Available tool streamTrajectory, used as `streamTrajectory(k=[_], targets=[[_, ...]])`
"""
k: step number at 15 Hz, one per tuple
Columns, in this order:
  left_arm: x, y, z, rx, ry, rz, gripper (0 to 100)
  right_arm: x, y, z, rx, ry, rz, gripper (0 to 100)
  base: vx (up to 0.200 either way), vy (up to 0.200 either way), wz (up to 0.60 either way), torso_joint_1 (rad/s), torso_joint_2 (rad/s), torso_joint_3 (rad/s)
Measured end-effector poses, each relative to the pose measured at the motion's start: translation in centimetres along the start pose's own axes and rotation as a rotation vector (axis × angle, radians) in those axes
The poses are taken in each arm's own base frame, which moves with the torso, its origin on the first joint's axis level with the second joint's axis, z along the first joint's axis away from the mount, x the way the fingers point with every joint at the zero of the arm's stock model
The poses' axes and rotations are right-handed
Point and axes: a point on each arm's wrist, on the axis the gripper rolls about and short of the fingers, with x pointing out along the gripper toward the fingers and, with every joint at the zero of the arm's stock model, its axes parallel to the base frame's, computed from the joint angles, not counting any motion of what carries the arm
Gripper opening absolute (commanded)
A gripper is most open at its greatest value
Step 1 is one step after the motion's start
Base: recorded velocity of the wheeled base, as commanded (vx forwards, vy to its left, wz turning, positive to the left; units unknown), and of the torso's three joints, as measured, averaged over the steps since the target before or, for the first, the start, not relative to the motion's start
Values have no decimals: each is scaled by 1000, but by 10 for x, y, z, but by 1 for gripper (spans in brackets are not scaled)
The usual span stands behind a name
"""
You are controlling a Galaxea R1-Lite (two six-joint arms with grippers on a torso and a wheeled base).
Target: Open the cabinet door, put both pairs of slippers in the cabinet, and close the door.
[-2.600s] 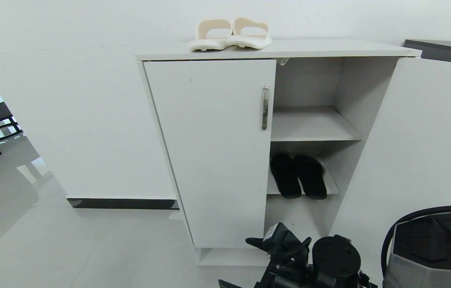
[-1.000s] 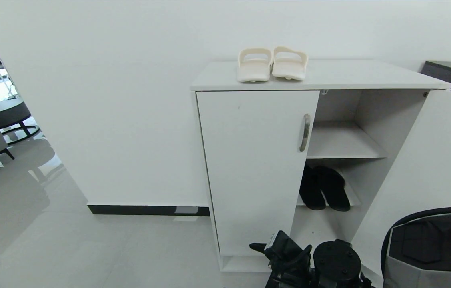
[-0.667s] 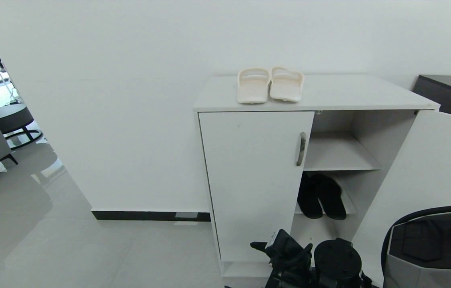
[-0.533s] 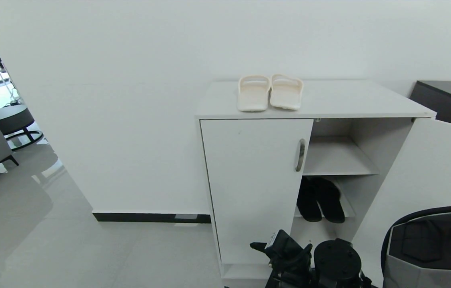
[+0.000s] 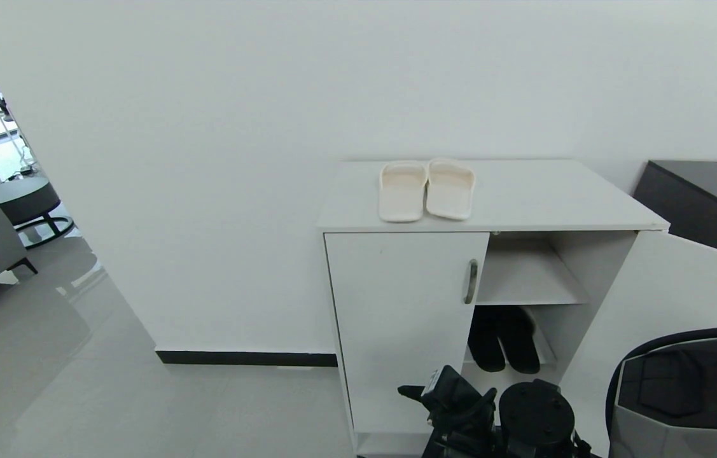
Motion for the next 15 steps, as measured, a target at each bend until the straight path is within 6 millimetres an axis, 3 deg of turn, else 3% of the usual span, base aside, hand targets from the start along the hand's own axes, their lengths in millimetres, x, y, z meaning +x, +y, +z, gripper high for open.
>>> streamTrajectory(k=[10, 12, 15], targets=[[0, 0, 0, 0, 0, 1, 0, -2, 1, -3, 1, 16, 4, 100, 0, 0, 0, 266, -571, -302], [0, 0, 0, 0, 0, 7, 0, -7, 9, -7, -11, 43, 11, 100, 0, 0, 0, 112, -239, -110], [0, 0, 0, 0, 0, 11, 0, -6, 15, 3, 26, 85, -74, 100, 0, 0, 0, 0, 0, 0]])
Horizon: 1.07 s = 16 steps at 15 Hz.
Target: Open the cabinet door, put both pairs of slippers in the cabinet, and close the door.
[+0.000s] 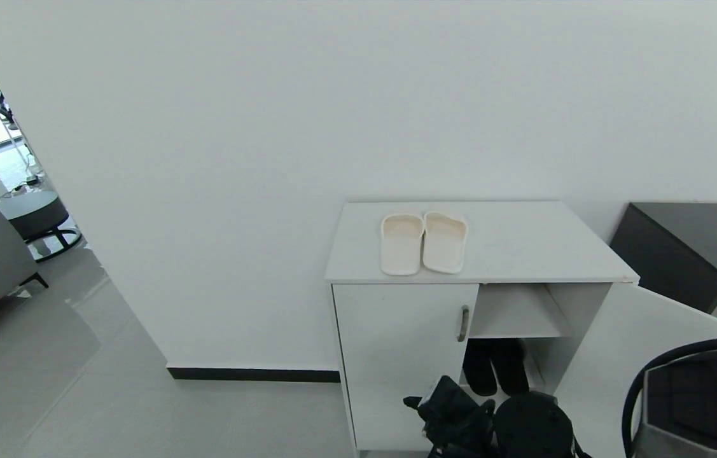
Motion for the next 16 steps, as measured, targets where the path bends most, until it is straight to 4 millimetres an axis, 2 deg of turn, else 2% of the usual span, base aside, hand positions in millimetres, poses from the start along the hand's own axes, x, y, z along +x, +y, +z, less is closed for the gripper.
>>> streamTrajectory(k=[2, 3, 4, 5, 6, 8, 10, 13, 16], targets=[[0, 0, 0, 0, 0, 0, 0, 4, 4, 14, 97, 186, -94, 100, 0, 0, 0, 0, 0, 0], [0, 0, 0, 0, 0, 1, 0, 8, 5, 31, 161, 246, -164, 100, 0, 0, 0, 0, 0, 0], [0, 0, 0, 0, 0, 1, 0, 12, 7, 61, 226, 239, -267, 100, 0, 0, 0, 0, 0, 0], [0, 0, 0, 0, 0, 1, 0, 13, 8, 84, 262, 218, -393, 100, 0, 0, 0, 0, 0, 0], [0, 0, 0, 0, 0, 1, 0, 14, 6, 109, 280, 124, -568, 100, 0, 0, 0, 0, 0, 0], [0, 0, 0, 2, 0, 0, 0, 22, 3, 139, 291, -75, -727, 100, 0, 0, 0, 0, 0, 0], [0, 0, 0, 5, 0, 0, 0, 34, -9, 142, 275, -137, -799, 100, 0, 0, 0, 0, 0, 0], [0, 0, 0, 6, 0, 0, 0, 45, -28, 133, 266, -127, -851, 100, 0, 0, 0, 0, 0, 0], [0, 0, 0, 7, 0, 0, 0, 53, -45, 126, 250, -133, -888, 100, 200, 0, 0, 1, 4, 1]])
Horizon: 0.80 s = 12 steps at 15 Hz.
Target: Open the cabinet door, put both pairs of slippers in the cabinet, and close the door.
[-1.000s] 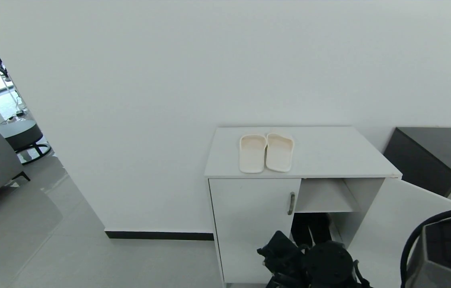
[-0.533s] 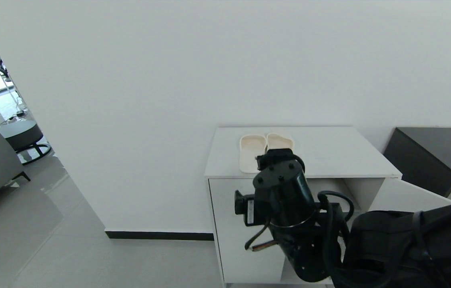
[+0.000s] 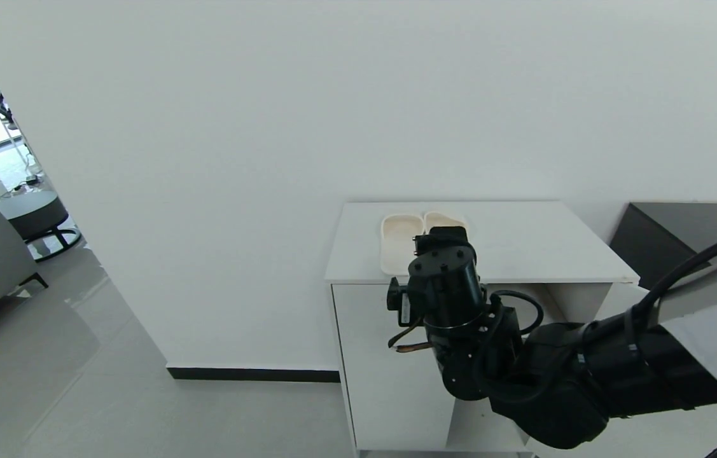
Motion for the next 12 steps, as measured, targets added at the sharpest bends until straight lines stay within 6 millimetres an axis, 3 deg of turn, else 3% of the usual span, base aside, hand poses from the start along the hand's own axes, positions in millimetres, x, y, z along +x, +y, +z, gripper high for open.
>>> streamTrajectory(k=[6, 12], targets=[[0, 0, 0, 0, 0, 0, 0, 30, -9, -13, -33, -12, -16, 100, 200, 0, 0, 6, 1, 1], [0, 0, 0, -3, 0, -1, 0, 73, -12, -7, -34, -37, -40, 100, 0, 0, 0, 0, 0, 0]])
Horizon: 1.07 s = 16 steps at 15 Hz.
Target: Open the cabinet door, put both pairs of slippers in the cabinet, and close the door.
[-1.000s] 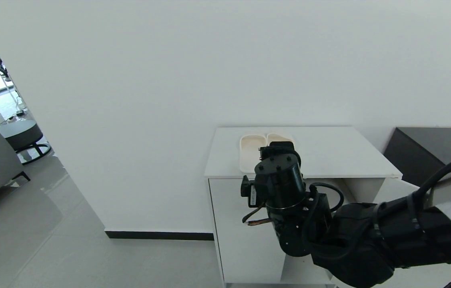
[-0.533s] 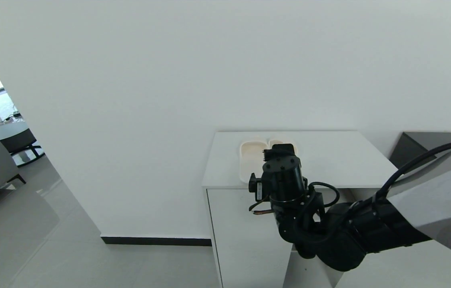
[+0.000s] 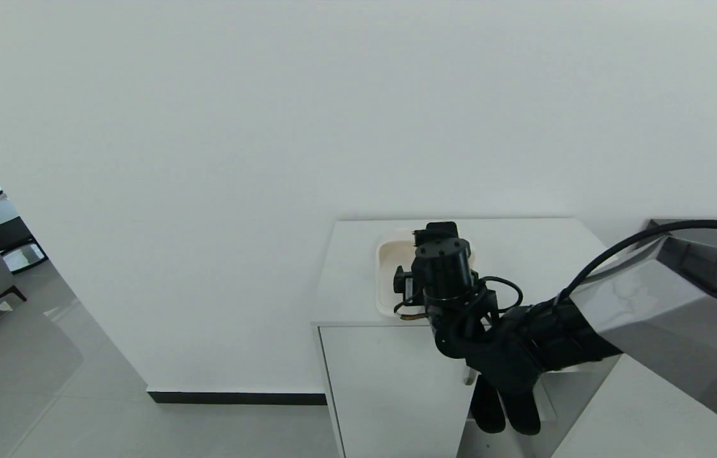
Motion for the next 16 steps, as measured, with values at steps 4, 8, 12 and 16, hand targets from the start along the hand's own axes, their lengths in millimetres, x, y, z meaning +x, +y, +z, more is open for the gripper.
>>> streamTrajectory(k=[4, 8, 12, 16], targets=[[0, 0, 0, -2, 0, 0, 0, 32, 3, 5, -7, -2, -32, 100, 0, 0, 0, 0, 0, 0], [0, 0, 0, -2, 0, 1, 0, 56, 9, 2, -9, 7, -36, 100, 0, 0, 0, 0, 0, 0], [0, 0, 0, -2, 0, 1, 0, 80, 11, 3, 12, -15, -63, 0, 0, 0, 0, 0, 0, 0], [0, 0, 0, -2, 0, 1, 0, 95, 6, 7, 31, -39, -106, 0, 0, 0, 0, 0, 0, 0]])
